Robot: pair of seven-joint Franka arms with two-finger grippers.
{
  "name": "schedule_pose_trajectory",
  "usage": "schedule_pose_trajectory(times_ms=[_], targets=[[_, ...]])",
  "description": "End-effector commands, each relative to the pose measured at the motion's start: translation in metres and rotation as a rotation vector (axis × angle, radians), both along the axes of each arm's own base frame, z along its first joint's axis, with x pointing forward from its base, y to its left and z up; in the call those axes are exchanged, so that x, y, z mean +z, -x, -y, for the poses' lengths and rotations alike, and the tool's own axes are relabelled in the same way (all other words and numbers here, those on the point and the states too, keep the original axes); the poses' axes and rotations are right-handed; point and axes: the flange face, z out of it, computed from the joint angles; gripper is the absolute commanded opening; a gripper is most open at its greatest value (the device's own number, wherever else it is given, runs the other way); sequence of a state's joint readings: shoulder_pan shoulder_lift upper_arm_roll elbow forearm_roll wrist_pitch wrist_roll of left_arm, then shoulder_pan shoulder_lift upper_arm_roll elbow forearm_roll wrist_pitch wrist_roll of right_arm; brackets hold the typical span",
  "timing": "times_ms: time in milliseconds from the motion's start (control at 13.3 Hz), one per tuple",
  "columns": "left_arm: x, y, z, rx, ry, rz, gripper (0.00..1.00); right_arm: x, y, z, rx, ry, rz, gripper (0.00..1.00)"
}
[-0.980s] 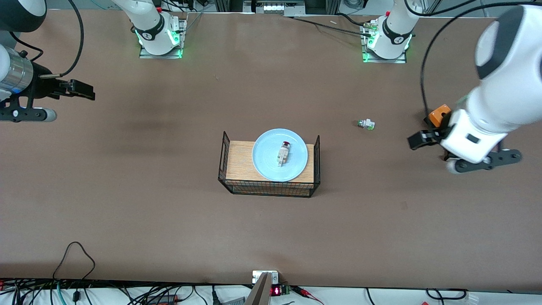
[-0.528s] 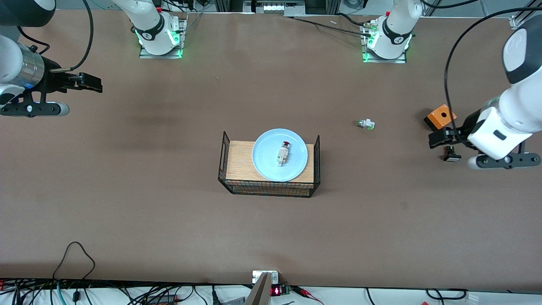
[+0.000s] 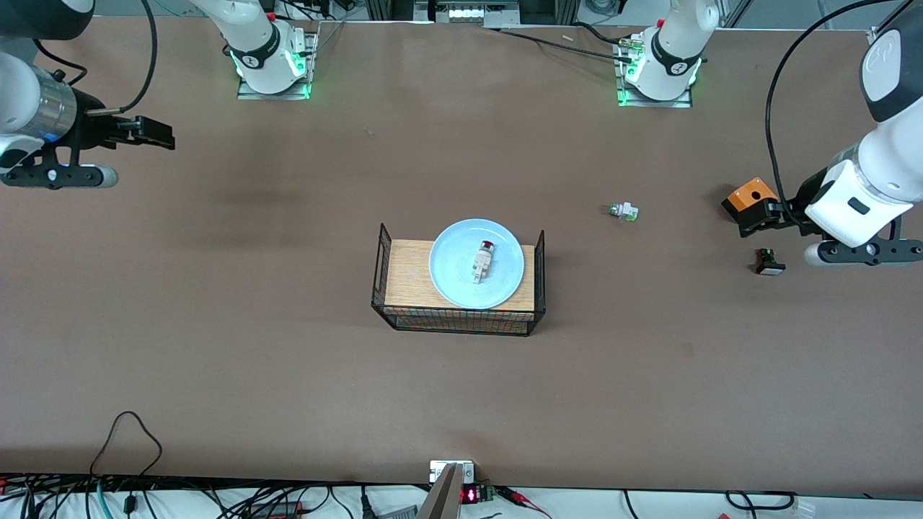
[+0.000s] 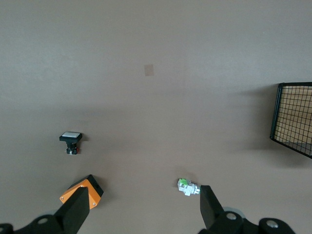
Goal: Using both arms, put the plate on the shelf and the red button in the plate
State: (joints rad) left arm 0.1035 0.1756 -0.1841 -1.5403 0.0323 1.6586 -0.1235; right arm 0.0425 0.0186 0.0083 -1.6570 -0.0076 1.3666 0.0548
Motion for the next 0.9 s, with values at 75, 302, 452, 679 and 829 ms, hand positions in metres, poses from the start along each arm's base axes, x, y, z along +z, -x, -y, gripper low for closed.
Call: schedule_pose_trajectory(times_ms=[75, 302, 452, 679, 829], targets=[[0.001, 0.007, -0.008, -0.018, 0.008, 0.015, 1.00, 0.013, -0.012, 0.001, 0.022, 0.023, 0.046, 1.00], [-0.007, 0.006, -0.040, -0.031, 0.019, 0.006, 1.00, 0.017, -0.019, 0.001, 0.026, 0.029, 0.080, 1.00], [-0.002, 0.007, -0.026, 0.012, 0.015, 0.005, 1.00, 0.016, -0.021, 0.001, 0.049, 0.016, 0.080, 1.00], [0.026, 0.008, -0.016, 0.089, -0.017, 0.060, 1.00, 0.017, -0.027, 0.000, 0.061, 0.005, 0.118, 1.00], [0.024, 0.006, -0.020, -0.029, -0.017, 0.056, 1.00, 0.019, -0.033, -0.001, 0.064, 0.003, 0.164, 1.00]])
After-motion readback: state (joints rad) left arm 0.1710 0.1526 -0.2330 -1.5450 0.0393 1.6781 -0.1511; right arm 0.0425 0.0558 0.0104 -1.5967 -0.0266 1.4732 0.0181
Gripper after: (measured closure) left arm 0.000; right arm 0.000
